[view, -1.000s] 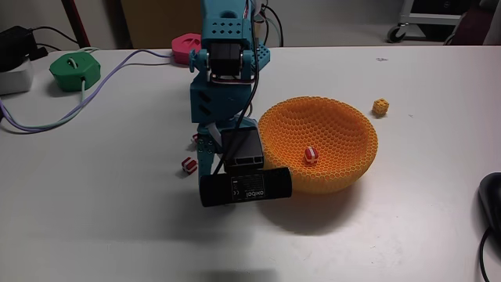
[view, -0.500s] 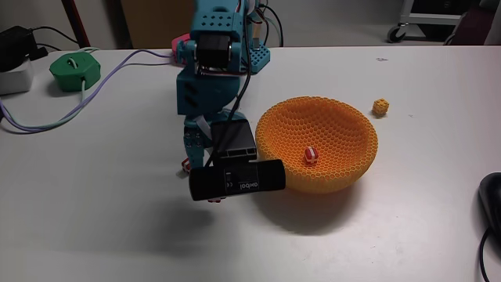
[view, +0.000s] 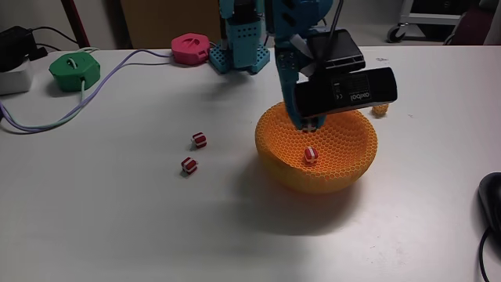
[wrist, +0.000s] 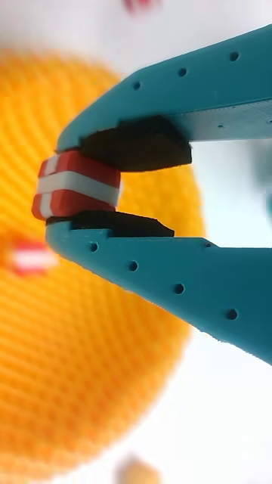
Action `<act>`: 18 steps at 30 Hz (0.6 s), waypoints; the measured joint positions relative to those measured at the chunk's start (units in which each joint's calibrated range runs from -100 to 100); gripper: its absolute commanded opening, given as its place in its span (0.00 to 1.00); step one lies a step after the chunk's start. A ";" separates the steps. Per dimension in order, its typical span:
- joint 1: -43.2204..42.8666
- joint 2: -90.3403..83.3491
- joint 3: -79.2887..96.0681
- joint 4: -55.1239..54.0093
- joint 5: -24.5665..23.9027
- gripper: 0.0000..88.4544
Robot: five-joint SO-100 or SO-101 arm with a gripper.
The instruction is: Place cube pieces into the yellow basket
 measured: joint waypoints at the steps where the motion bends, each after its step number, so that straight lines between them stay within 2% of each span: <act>1: -1.26 -1.67 3.65 0.00 -0.68 0.00; 3: -2.61 -4.53 10.84 0.00 -0.98 0.03; 5: -2.22 -6.49 16.06 0.00 -0.44 0.26; 7: -1.55 -7.87 18.33 0.00 1.42 0.41; 8: -1.55 -8.85 19.01 0.00 2.54 0.45; 11: -0.87 -13.48 23.55 -4.10 6.89 0.51; 18: 6.77 -25.09 37.54 -22.19 11.87 0.52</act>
